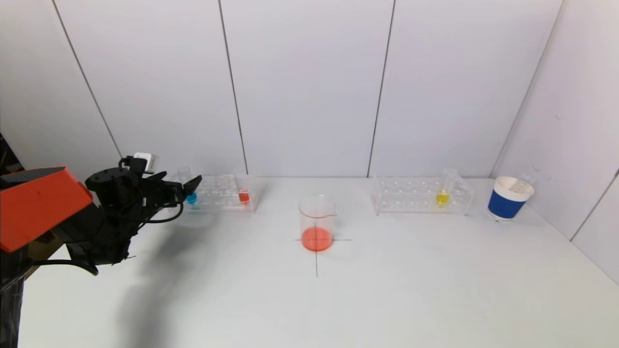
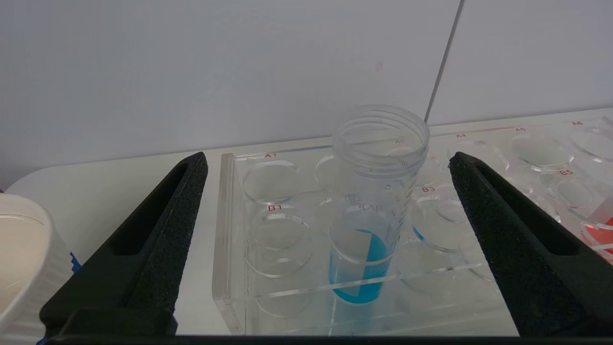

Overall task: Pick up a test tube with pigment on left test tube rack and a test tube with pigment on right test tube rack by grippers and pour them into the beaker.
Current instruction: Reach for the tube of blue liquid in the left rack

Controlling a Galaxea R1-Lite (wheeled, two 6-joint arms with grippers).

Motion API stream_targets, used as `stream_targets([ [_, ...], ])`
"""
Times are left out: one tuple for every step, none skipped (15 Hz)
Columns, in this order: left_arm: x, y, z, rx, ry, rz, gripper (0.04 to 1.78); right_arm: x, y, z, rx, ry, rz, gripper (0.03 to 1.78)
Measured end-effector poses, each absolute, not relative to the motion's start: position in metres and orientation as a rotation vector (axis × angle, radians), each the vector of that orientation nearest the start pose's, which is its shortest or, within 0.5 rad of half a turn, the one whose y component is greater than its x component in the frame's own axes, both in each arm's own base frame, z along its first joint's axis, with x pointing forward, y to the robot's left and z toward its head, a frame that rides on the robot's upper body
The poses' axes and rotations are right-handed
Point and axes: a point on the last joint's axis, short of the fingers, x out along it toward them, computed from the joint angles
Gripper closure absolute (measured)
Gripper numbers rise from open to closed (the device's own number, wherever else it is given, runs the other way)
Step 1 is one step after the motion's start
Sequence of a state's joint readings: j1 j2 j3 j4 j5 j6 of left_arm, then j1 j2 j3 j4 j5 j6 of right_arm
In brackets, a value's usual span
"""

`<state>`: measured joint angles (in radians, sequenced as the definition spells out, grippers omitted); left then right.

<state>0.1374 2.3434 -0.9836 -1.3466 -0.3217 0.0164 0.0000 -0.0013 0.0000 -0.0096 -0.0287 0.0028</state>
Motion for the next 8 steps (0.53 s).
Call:
stream_targets([
  [0.4181,0.0506,0.0584,0.013,0.012,-0.185,0.06,-0.0229,-0.0006,0.0765,0.003,-0.011,-0.029,0.04],
  [0.418,0.0506,0.0582,0.013,0.013,-0.185,0.06,-0.0229,-0.0007,0.0765,0.003,-0.011,-0.029,0.04],
  [0.418,0.0506,0.0582,0.013,0.013,-0.185,0.06,-0.0229,-0.0006,0.0765,0.003,-0.011,-0.029,0.04],
  [0.4181,0.0501,0.0583,0.013,0.012,-0.187,0.06,-0.0229,-0.0006,0.0765,0.003,-0.011,-0.029,0.04],
  [0.4181,0.0496,0.0584,0.014,0.012,-0.188,0.06,-0.0229,-0.0006,0.0765,0.003,-0.011,-0.029,0.04],
  [0.4181,0.0492,0.0585,0.014,0.012,-0.189,0.06,-0.0229,-0.0006,0.0765,0.003,-0.012,-0.029,0.04],
  [0.4181,0.0477,0.0583,0.014,0.012,-0.193,0.06,-0.0229,-0.0007,0.0765,0.003,-0.012,-0.029,0.04],
  [0.4183,0.0451,0.0582,0.014,0.013,-0.199,0.06,-0.0229,-0.0007,0.0765,0.003,-0.012,-0.029,0.04],
])
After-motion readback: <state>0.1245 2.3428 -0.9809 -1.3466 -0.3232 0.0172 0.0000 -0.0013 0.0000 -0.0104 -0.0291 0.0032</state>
